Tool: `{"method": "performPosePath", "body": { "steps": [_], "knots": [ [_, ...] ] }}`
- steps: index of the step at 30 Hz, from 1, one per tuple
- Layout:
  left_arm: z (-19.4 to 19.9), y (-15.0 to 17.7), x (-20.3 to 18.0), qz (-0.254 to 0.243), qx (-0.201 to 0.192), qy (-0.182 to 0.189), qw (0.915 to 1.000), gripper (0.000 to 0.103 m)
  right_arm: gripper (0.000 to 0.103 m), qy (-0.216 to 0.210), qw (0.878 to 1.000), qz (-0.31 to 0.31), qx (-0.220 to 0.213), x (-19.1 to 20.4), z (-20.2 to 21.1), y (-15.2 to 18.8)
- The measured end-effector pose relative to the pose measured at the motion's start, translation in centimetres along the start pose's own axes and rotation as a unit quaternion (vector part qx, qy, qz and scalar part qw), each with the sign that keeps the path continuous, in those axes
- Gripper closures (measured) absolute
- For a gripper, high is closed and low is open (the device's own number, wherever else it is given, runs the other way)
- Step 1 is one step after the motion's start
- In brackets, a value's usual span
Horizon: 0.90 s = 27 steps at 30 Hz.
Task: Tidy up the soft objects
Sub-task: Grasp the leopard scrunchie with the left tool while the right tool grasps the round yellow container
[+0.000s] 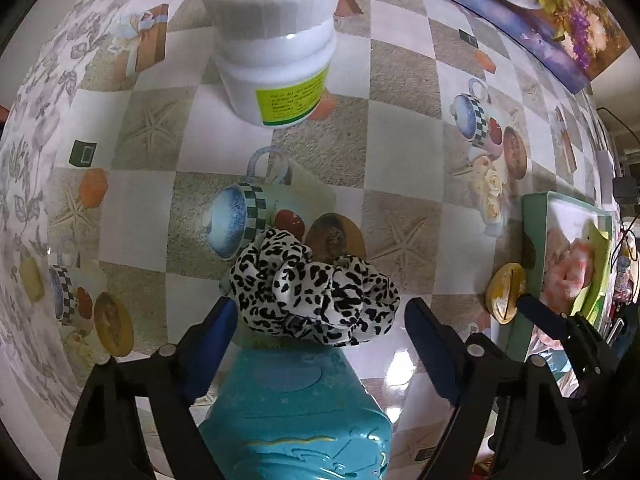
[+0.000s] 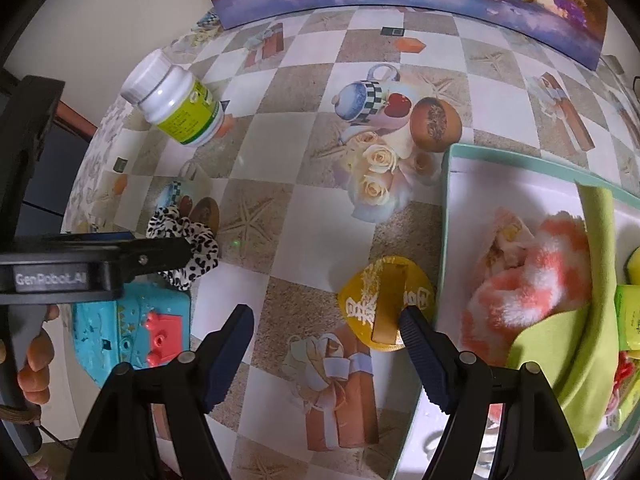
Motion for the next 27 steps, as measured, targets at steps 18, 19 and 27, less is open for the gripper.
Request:
{"method": "performPosePath", "body": {
  "steps": [18, 19, 27],
  "knots": [
    [-1.1, -0.8, 0.2, 0.001, 0.009, -0.005, 1.0000, 0.042, 0.025, -0.060, 0.998, 0.003, -0.008, 1.3, 0.1, -0.3],
    [-1.0, -0.8, 0.1, 0.001, 0.008, -0.006, 0.9999, 0.043, 0.028, -0.072, 0.997, 0.002, -0.009, 1.6, 0.1, -0.4],
    [-0.7, -0.8, 0.1, 0.000, 0.004, -0.009, 0.9999, 0.054, 0.046, -0.027, 0.999, 0.003, -0.017, 0.8, -0.1, -0.8]
  ]
}}
Point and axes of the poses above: each gripper's, at about its wrist camera, not at the fingertips, and z roughly against the way its jaws point, x to its left, y to its underside, the point moved 4 cm from there along -z, roughly the way its jaws point, and after that the axes turned 6 degrees about y, right-handed, at the moved point
